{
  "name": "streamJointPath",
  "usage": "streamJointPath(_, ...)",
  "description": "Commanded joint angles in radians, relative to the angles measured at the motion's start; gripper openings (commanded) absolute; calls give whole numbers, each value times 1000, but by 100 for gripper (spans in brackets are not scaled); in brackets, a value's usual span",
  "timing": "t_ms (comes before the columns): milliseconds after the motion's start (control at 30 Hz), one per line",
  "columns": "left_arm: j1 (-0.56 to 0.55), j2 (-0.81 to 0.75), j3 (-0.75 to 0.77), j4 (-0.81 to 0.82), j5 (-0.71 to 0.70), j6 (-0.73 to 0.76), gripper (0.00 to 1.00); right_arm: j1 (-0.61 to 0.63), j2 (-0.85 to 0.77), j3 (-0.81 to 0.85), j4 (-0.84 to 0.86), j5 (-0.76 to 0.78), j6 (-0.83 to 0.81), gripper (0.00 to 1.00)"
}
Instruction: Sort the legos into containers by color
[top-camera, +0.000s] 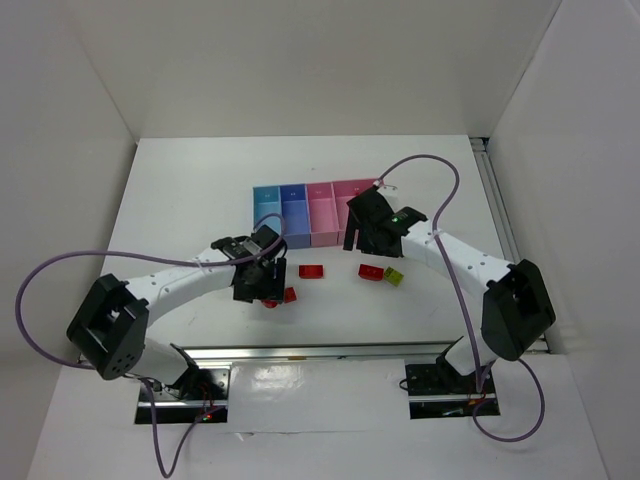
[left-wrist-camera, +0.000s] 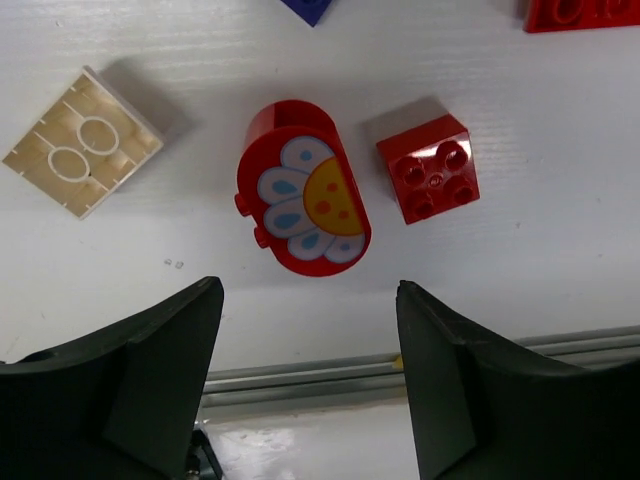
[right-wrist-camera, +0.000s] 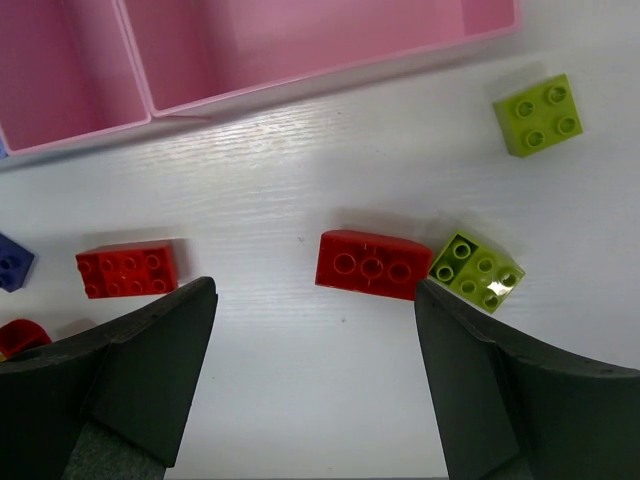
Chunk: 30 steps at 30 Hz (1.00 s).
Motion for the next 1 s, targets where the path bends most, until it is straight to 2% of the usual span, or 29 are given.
streamJointPath(0, -4, 28, 13, 43, -31, -53, 80, 11, -36, -6, -22, 28, 37, 87)
streamJointPath(133, 5, 49, 26, 43, -65, -139, 77, 11, -16, 15, -44, 46, 27, 87)
streamJointPath(367, 39, 111, 32, 82, -99, -113, 75, 11, -6, 43, -62, 74, 16, 87)
streamJointPath(467, 48, 132, 43, 92, -99, -89, 68, 11, -6, 43, -62, 74, 16, 87)
streamJointPath(500, 48, 132, 55, 92, -99, -88, 61, 11, -6, 43, -62, 74, 16, 87)
streamJointPath(667, 48, 121, 86, 52, -79, -88, 46, 11, 4, 53, -82, 94, 16, 87)
streamJointPath(767, 15, 46, 144, 0, -97, -59, 41, -9, -19, 53, -91, 105, 27, 87)
streamJointPath(867, 5, 22, 265, -10, -65, -4, 41, -49, -73, 26, -91, 86, 37, 87)
streamJointPath(967, 5, 140, 475, -19, 4, 57, 41, -104, -157, -28, -82, 39, 47, 87)
